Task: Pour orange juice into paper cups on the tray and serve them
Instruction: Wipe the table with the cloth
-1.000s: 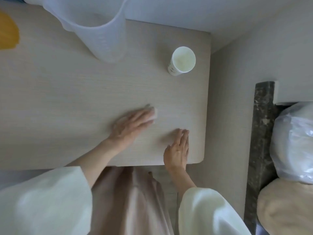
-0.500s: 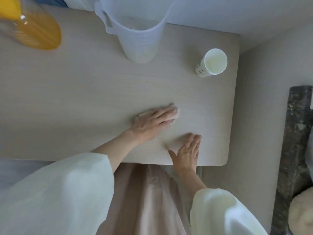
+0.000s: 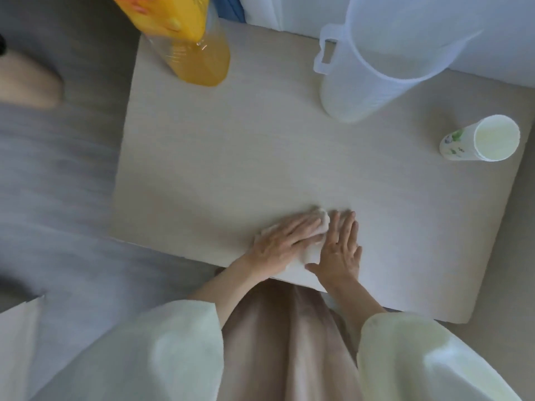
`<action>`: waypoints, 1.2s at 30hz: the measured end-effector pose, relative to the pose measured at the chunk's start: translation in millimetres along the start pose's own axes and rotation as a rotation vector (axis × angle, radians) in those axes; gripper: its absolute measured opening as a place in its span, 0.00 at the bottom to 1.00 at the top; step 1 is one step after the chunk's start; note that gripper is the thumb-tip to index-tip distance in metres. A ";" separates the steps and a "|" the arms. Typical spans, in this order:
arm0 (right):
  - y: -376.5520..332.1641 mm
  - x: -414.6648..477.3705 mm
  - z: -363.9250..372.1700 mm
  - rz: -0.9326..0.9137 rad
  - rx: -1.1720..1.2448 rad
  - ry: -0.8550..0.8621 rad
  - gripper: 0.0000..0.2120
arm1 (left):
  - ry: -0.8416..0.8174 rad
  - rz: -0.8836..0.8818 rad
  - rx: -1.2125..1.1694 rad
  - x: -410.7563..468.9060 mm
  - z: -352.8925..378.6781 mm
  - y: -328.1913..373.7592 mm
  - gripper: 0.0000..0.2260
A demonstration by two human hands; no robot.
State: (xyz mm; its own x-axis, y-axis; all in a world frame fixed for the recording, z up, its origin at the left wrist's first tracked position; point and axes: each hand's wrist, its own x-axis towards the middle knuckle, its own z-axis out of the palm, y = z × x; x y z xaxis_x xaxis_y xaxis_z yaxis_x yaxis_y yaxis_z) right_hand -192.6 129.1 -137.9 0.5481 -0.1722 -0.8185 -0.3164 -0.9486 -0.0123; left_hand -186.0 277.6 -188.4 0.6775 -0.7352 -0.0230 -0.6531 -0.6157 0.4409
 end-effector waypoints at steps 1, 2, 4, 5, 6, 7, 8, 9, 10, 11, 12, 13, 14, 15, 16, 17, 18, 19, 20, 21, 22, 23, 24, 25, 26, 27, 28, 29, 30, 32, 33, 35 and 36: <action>-2.8 -2.3 2.1 -0.007 -0.039 -0.020 0.62 | -0.040 0.068 0.018 -14.5 -2.0 -12.4 0.33; -7.0 -4.4 4.2 -0.014 -0.066 -0.028 0.63 | -0.043 0.061 0.040 -30.0 -8.1 -30.3 0.32; -17.3 -5.7 9.3 -0.017 -0.082 0.001 0.64 | 0.047 -0.169 0.074 -66.4 -24.5 -72.1 0.30; -23.0 -4.8 11.7 -0.007 -0.076 0.023 0.64 | 0.112 -0.346 0.054 -84.6 -35.3 -93.4 0.31; -28.0 -4.1 13.5 0.012 -0.065 0.034 0.64 | 0.174 -0.542 0.015 -101.5 -43.9 -112.1 0.32; -32.2 -3.6 15.0 0.033 -0.059 0.038 0.64 | 0.229 -0.733 -0.019 -113.7 -50.6 -126.6 0.34; -35.3 -2.8 16.4 0.050 -0.059 0.041 0.64 | 0.284 -0.900 -0.040 -118.4 -56.4 -133.8 0.35; -37.6 -0.8 18.1 0.060 -0.069 0.045 0.65 | 0.339 -1.018 -0.040 -115.1 -57.6 -135.7 0.35; -38.5 0.0 18.5 0.064 -0.083 0.038 0.65 | 0.383 -1.084 -0.034 -106.4 -54.1 -130.0 0.34; -39.6 0.6 18.3 0.067 -0.095 0.027 0.65 | 0.405 -1.100 -0.042 -95.1 -48.7 -119.8 0.34; -38.8 0.4 18.6 0.073 -0.106 0.022 0.65 | 0.404 -1.058 -0.058 -83.2 -41.0 -103.7 0.34; -40.6 1.2 18.0 0.074 -0.122 0.026 0.66 | 0.386 -0.959 -0.071 -74.2 -32.0 -86.7 0.35; -41.5 1.1 17.6 0.074 -0.127 0.021 0.67 | 0.346 -0.816 -0.072 -66.9 -21.6 -67.4 0.35; -43.5 1.3 16.9 0.076 -0.122 0.012 0.68 | 0.287 -0.650 -0.075 -61.8 -13.5 -50.9 0.35; -45.0 1.7 16.6 0.081 -0.109 0.001 0.69 | 0.206 -0.493 -0.077 -59.7 -8.9 -39.4 0.35; -46.8 1.8 16.1 0.085 -0.096 -0.004 0.69 | 0.133 -0.360 -0.066 -61.7 -7.3 -37.1 0.36; -48.5 2.2 16.0 0.086 -0.082 -0.003 0.70 | 0.089 -0.249 -0.056 -65.7 -9.9 -45.7 0.38; -49.7 2.2 16.7 0.088 -0.071 0.003 0.69 | 0.074 -0.181 -0.051 -71.8 -15.2 -61.6 0.39; -51.0 1.8 17.1 0.093 -0.064 0.018 0.69 | 0.080 -0.173 -0.062 -80.5 -21.6 -80.4 0.39; -52.4 1.8 17.6 0.095 -0.065 0.038 0.68 | 0.112 -0.219 -0.067 -90.6 -29.6 -100.3 0.38; -53.5 1.6 18.2 0.098 -0.066 0.057 0.67 | 0.175 -0.333 -0.071 -103.9 -36.7 -119.2 0.37; -54.3 1.2 18.4 0.102 -0.060 0.074 0.66 | 0.260 -0.512 -0.085 -116.1 -43.3 -135.4 0.36; -55.1 1.0 18.3 0.109 -0.045 0.087 0.65 | 0.353 -0.739 -0.118 -125.5 -49.4 -148.2 0.36; -55.8 0.5 18.4 0.116 -0.024 0.097 0.64 | 0.454 -0.967 -0.167 -129.2 -53.1 -154.7 0.35; -56.5 0.6 17.9 0.120 0.006 0.110 0.62 | 0.552 -1.152 -0.204 -124.2 -56.0 -155.5 0.34; -57.1 0.7 17.0 0.123 0.047 0.127 0.59 | 0.620 -1.281 -0.222 -111.1 -56.8 -151.7 0.33; -58.3 1.0 16.2 0.125 0.099 0.145 0.57 | 0.639 -1.344 -0.220 -96.2 -54.9 -144.4 0.32; -59.6 1.2 15.3 0.129 0.151 0.167 0.55 | 0.629 -1.318 -0.218 -82.6 -51.8 -135.4 0.33; -60.0 1.6 14.1 0.141 0.190 0.194 0.54 | 0.573 -1.192 -0.211 -70.3 -47.0 -124.3 0.33; -59.4 5.3 10.7 0.169 0.190 0.235 0.53 | 0.356 -0.722 -0.142 -54.2 -38.8 -100.1 0.34; -58.7 7.7 8.2 0.174 0.168 0.238 0.54 | 0.244 -0.460 -0.068 -54.5 -38.6 -101.6 0.33; -54.2 13.0 2.2 0.173 0.170 0.232 0.54 | 0.054 -0.092 0.048 -56.8 -57.5 -128.7 0.35; -51.4 16.0 -1.2 0.167 0.187 0.233 0.54 | -0.015 -0.078 0.073 -56.6 -68.7 -146.8 0.35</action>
State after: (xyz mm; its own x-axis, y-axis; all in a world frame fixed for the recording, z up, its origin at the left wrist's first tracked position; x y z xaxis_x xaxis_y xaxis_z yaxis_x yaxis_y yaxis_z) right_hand -166.7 174.8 -149.7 0.6316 -0.3978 -0.6654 -0.5414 -0.8407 -0.0114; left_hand -105.2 429.0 -190.2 0.7226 -0.6879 -0.0685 -0.6216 -0.6899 0.3710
